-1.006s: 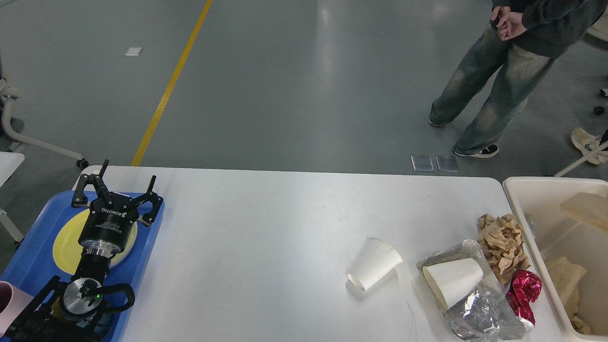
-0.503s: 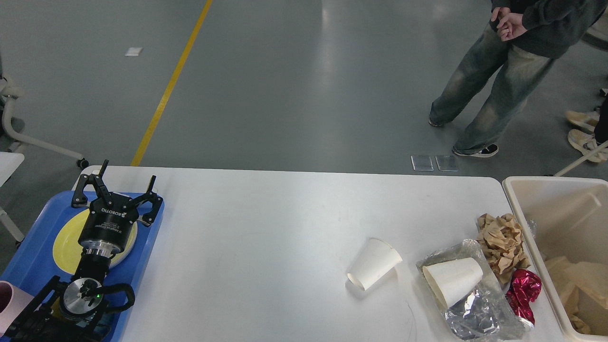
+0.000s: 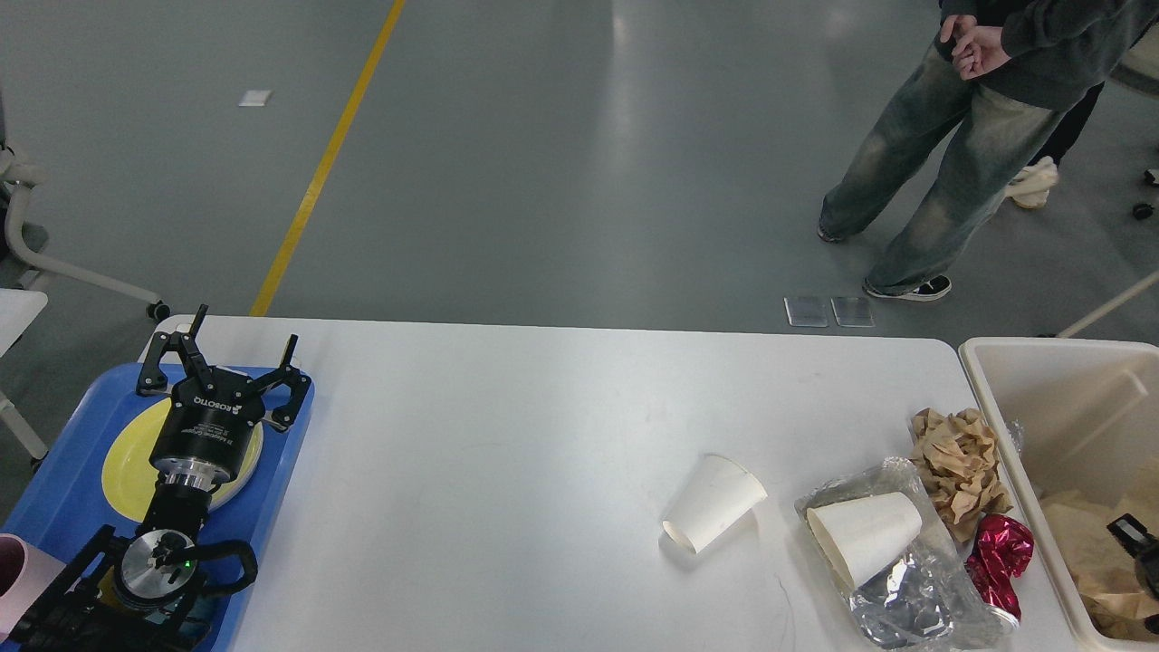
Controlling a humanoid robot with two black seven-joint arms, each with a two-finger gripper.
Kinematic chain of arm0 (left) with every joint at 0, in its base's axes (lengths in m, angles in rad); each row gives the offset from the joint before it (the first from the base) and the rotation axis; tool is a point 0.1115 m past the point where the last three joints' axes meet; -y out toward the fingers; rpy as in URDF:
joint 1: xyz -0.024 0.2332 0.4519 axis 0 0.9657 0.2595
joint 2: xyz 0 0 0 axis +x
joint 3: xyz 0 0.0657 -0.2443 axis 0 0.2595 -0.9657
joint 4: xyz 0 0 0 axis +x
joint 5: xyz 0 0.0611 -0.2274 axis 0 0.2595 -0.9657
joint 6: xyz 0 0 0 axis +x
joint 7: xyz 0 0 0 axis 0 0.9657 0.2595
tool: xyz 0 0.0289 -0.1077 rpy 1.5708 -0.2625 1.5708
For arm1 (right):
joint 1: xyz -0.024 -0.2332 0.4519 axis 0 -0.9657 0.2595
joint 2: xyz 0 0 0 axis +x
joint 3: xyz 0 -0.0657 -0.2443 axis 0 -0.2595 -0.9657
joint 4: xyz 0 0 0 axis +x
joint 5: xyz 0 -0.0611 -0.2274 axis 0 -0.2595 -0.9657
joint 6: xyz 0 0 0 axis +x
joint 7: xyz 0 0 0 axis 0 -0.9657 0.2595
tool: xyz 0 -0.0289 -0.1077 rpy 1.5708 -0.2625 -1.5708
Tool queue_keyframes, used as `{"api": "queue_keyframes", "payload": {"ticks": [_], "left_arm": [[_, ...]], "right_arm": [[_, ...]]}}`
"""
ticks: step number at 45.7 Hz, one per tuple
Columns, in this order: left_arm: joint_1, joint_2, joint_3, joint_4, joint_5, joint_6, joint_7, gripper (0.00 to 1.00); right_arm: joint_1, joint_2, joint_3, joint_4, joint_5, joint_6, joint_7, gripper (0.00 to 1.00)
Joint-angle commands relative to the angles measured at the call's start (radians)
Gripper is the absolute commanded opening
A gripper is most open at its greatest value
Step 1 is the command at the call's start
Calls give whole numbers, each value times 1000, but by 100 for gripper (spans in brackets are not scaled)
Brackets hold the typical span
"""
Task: Tidy desktop
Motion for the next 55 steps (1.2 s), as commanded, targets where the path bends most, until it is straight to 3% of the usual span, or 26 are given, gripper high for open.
{"api": "queue_keyframes", "payload": {"ticks": [1,9,10,18,34,40,46,55], "left_arm": [[0,0,0,0,0,0,0,96],[0,0,-2,0,0,0,0,96],[0,0,0,0,0,0,0,96],[0,0,-2,0,0,0,0,96],[0,0,-2,0,0,0,1,96],[0,0,-2,0,0,0,1,96],[0,0,-2,0,0,0,1,96],[0,0,-2,0,0,0,0,96]], "right_arm": [[-20,24,2,-2,0,-3,0,0],[-28,35,3,-2,0,-41,0,0],[-28,35,2,-2,0,-70,0,5],[-23,38,6,0,0,-205,9,100],[-8,58,11,14,-3,-211,11,100],[32,12,2,15,-11,-172,5,100],[156,-28,-12,15,-25,-55,0,100],[424,-48,-73,87,-241,227,-3,100]]}}
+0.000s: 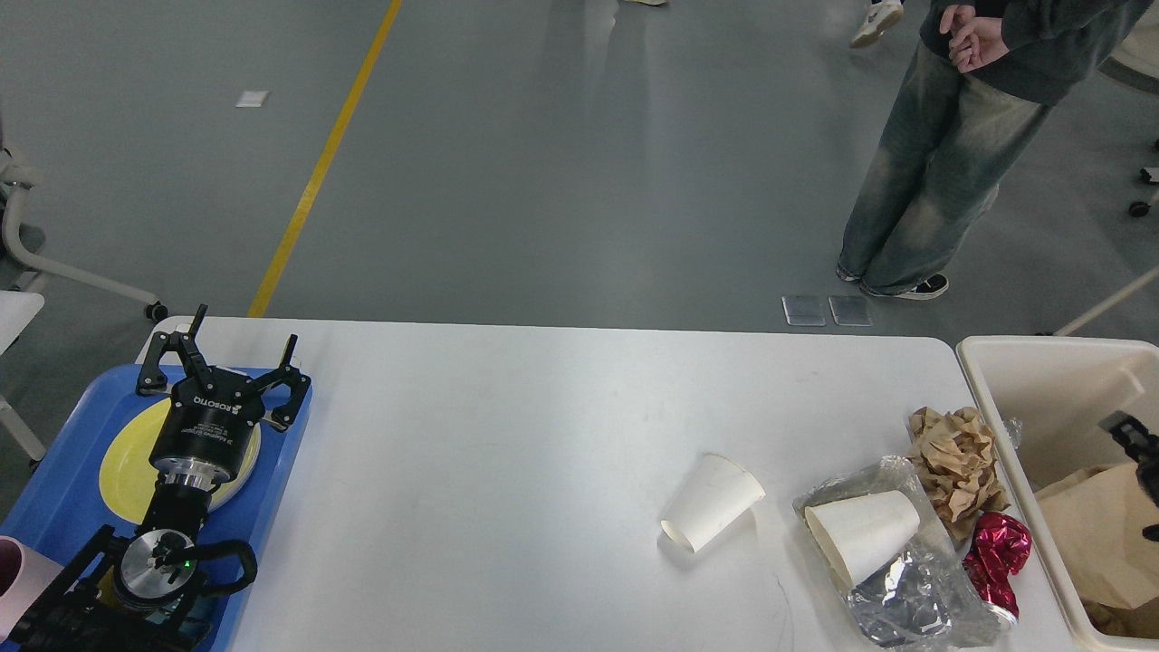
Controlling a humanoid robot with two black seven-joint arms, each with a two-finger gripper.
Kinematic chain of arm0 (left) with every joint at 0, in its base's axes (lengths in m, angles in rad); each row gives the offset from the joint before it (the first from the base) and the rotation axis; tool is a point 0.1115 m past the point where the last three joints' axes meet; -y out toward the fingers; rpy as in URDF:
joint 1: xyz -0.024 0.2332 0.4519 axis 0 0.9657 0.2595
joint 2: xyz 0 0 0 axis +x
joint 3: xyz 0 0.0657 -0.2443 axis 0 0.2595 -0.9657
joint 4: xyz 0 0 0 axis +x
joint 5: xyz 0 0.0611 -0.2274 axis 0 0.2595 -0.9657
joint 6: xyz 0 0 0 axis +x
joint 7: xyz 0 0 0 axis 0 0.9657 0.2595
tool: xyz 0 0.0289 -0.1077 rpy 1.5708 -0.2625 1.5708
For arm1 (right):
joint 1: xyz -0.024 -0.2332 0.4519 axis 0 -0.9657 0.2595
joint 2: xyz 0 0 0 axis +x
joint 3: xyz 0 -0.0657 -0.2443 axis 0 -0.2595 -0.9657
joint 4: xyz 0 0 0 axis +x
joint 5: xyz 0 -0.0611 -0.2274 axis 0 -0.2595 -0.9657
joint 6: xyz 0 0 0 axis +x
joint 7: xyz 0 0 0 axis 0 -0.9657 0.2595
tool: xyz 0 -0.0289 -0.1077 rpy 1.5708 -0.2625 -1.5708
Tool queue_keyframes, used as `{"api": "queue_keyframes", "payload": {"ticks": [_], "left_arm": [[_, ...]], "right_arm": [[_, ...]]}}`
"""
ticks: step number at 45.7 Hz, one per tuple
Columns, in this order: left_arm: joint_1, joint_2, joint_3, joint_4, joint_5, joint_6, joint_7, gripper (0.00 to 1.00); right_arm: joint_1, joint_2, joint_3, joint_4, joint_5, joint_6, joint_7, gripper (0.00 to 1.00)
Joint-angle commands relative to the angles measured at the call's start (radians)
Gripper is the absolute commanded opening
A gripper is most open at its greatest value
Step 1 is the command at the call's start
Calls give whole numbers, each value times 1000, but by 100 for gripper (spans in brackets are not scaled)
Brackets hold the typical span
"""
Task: Tidy desktop
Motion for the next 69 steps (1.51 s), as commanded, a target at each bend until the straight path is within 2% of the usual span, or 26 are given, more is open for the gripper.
{"api": "queue_keyframes", "payload": {"ticks": [1,11,15,18,23,26,34,39,48,69], "left_arm": [[0,0,0,0,0,0,0,96],[0,0,0,0,0,0,0,96],[0,0,0,0,0,0,0,96],[0,0,0,0,0,0,0,96],[0,0,0,0,0,0,0,96],[0,0,0,0,0,0,0,96],[0,0,0,0,0,0,0,96],[0,0,0,0,0,0,0,96],[0,0,0,0,0,0,0,96],[0,0,0,0,0,0,2,96]], "right_arm": [[172,1,-33,61,-166,180,-1,100],[476,82,-76,173,-254,466,-3,100],[629,102,-114,309,-254,553,-6,100],[748,104,-136,446,-254,553,-21,100],[956,114,-157,650,-243,547,-104,100],[1057,125,-159,756,-239,539,-133,100],[1290,133,-170,1052,-237,454,-139,100],[1413,131,-166,1186,-219,426,-138,100],[1494,136,-174,1256,-82,434,-139,100],[1501,73,-228,1284,-88,431,-144,100]]}}
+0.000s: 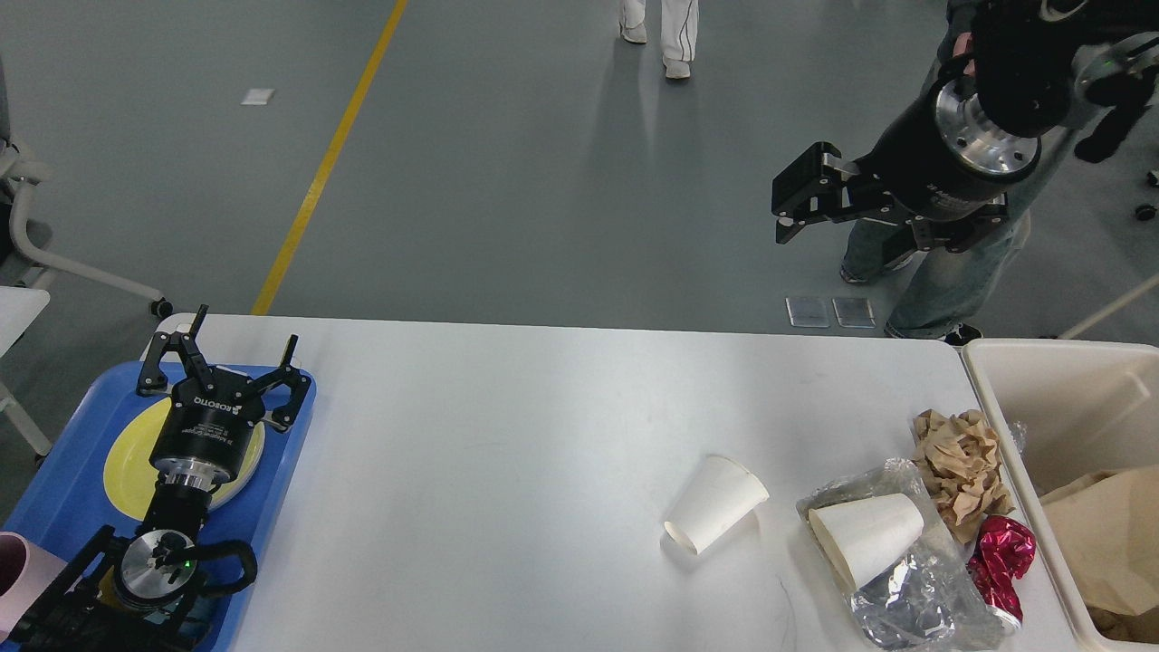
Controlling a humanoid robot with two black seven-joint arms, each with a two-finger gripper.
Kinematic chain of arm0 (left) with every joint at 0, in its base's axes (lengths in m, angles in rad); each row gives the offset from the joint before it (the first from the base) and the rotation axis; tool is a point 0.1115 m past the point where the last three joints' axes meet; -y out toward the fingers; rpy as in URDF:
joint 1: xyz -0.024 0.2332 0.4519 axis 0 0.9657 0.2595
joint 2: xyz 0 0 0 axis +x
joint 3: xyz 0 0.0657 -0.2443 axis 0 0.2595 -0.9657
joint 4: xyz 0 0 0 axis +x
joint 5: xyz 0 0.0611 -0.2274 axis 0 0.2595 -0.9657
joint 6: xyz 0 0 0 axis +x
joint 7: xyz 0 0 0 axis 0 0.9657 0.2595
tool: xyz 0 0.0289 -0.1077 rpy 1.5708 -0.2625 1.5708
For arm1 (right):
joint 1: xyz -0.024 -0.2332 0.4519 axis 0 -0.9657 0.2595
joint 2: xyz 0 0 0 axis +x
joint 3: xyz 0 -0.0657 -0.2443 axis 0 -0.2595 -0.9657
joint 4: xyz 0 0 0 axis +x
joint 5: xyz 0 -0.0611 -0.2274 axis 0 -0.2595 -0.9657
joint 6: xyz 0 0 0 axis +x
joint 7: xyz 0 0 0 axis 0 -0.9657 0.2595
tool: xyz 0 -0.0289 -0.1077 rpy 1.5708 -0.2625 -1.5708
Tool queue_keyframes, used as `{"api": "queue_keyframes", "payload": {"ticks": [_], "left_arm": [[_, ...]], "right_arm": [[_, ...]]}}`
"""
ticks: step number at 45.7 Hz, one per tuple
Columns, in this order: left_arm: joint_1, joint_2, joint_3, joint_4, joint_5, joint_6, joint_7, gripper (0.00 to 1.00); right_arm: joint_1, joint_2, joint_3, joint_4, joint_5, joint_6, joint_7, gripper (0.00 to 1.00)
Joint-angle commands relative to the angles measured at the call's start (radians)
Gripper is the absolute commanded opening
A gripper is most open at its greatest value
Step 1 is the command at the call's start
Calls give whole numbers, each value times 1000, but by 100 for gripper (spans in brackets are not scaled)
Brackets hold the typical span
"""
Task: Tidy desktop
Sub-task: 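Lower the right gripper onto the tipped white paper cup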
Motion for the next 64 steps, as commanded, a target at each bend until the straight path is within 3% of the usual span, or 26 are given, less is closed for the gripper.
{"api": "queue_keyframes", "payload": {"ticks": [1,10,22,34,46,55,64], "left_arm": [[0,0,-1,0,0,0,1,96],[0,0,0,0,0,0,-1,96],[0,0,0,0,0,0,-1,96],[0,0,-1,0,0,0,-1,96],[0,0,0,0,0,0,-1,96],[0,0,0,0,0,0,-1,96],[0,0,0,0,0,0,-1,96]], "right_arm": [[-3,-11,-25,5,-2,-1,-7,100],[-23,18,-29,47,-3,-6,-70,98],[-68,138,-11,165,7,-27,-73,100],[64,146,-23,323,96,-93,-73,100],[-42,187,-11,320,248,-302,-73,98],[-227,236,43,289,291,-421,-73,99],[-477,241,129,157,360,-544,-75,99]]}}
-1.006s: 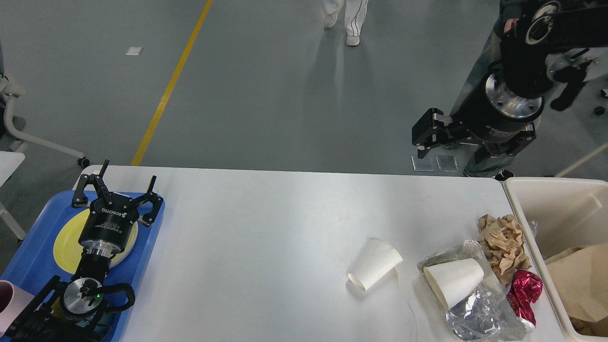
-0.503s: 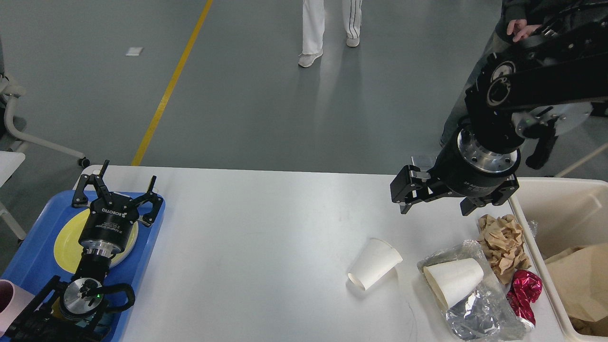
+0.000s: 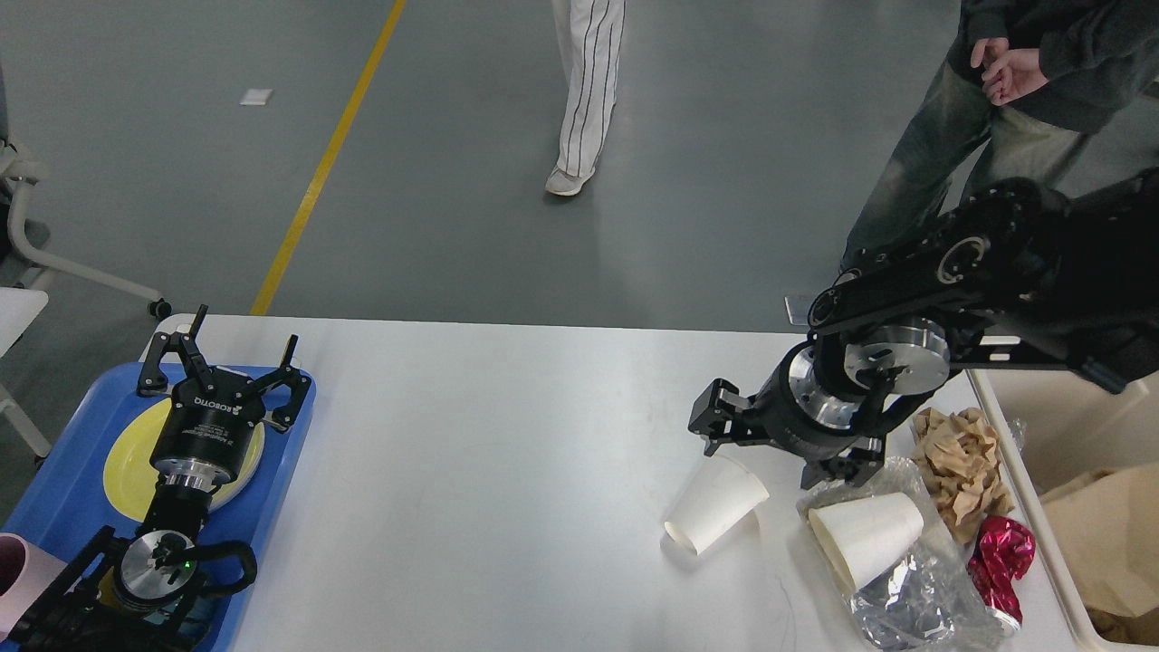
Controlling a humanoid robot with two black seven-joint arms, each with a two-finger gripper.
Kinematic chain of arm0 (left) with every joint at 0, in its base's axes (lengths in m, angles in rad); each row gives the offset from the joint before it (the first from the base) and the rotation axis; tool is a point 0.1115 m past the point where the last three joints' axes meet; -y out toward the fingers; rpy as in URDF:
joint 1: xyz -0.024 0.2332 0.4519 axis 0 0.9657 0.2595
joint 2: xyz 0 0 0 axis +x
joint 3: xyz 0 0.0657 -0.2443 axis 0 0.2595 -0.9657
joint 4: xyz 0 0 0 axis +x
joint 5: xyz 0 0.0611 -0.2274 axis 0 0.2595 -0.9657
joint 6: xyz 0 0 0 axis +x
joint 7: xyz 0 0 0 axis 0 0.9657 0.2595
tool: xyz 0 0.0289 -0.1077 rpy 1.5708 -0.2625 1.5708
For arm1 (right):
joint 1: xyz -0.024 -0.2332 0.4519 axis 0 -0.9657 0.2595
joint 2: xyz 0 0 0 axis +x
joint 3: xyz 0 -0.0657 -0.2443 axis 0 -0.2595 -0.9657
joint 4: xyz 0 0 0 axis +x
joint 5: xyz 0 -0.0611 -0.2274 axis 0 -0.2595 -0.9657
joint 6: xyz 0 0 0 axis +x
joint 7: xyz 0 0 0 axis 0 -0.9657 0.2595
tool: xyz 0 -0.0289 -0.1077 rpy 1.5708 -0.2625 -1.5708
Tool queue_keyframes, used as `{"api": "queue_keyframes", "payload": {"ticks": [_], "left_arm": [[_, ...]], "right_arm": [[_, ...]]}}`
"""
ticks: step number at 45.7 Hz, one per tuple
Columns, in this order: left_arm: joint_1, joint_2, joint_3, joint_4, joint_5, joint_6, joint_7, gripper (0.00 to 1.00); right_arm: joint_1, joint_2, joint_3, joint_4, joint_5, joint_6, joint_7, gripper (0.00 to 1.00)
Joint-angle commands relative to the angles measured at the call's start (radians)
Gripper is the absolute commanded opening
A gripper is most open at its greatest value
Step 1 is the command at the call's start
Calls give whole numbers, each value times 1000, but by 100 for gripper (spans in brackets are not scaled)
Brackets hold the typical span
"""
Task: Tidy desktop
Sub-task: 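Lower the right gripper onto the tipped white paper cup, then grasp the white paper cup with the right gripper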
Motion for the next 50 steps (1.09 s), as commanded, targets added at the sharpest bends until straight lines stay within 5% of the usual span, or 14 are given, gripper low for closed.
{"api": "queue_keyframes", "payload": {"ticks": [1,16,50], "left_arm": [[0,0,0,0,0,0,0,96],[0,0,-2,0,0,0,2,96],[0,0,-2,0,0,0,0,96]], "right_arm": [[-145,12,35,-94,59,-80,-1,99],[-514,91,52,-458,70,-123,-2,100],[-728,240,104,-763,59,-116,-16,100]]}}
